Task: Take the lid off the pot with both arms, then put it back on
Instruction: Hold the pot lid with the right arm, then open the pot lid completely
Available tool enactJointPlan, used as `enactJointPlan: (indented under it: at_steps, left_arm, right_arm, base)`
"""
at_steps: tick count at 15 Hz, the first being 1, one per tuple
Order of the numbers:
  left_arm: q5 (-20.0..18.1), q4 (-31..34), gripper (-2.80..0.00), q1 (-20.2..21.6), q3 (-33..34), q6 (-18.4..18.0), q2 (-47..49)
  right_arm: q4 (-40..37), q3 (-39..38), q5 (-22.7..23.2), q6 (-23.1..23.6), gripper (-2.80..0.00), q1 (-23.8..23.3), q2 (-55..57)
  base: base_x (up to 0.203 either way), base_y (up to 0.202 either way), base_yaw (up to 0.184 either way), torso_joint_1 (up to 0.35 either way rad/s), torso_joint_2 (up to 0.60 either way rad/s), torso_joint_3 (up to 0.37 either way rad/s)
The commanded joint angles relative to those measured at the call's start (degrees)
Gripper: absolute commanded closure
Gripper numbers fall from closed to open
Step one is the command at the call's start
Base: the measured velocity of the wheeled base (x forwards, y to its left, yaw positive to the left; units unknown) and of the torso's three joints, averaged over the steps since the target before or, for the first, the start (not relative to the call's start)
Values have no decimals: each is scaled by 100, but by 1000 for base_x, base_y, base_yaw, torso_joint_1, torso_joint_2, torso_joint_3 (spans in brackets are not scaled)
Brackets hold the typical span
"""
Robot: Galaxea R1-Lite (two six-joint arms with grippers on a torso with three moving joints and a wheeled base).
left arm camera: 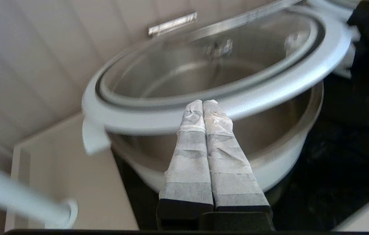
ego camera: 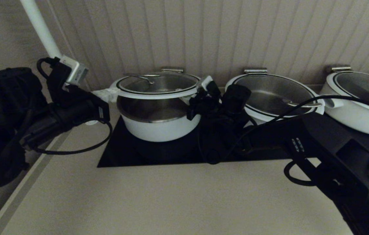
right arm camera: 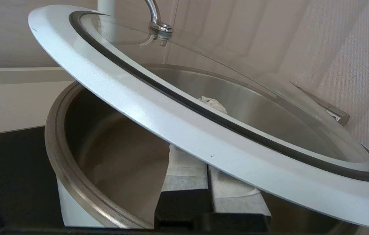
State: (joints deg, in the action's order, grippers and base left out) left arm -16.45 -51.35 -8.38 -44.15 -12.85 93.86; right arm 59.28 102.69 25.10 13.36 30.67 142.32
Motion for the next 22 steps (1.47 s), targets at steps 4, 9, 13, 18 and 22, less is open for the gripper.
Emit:
enactJointPlan:
  at_steps: [4,9,13,18,22]
  left_arm:
    - [-17,-42,0,47,706,-21,-422]
    - [-25,-47,0,43,1270,-51,-654]
    - [-25,-51,0,30,1214,-51,-540]
    - [-25,-51,0,25,655,-16,-205]
    - [-25,-51,0,4,327,-16,64]
  right_arm:
    - [31,40,12,9,0,-123,-11]
    - [31,40,12,9,0,-131,-2]
    - [31,40,12,9,0,-131,-2]
    - [31,40,12,9,0,-123,-20]
    - [31,40,12,9,0,-131,-20]
  base:
    - [0,0,0,0,0,0]
    - [0,0,0,0,0,0]
    - [0,0,0,0,0,0]
    - [0,0,0,0,0,0]
    - [0,0,0,0,0,0]
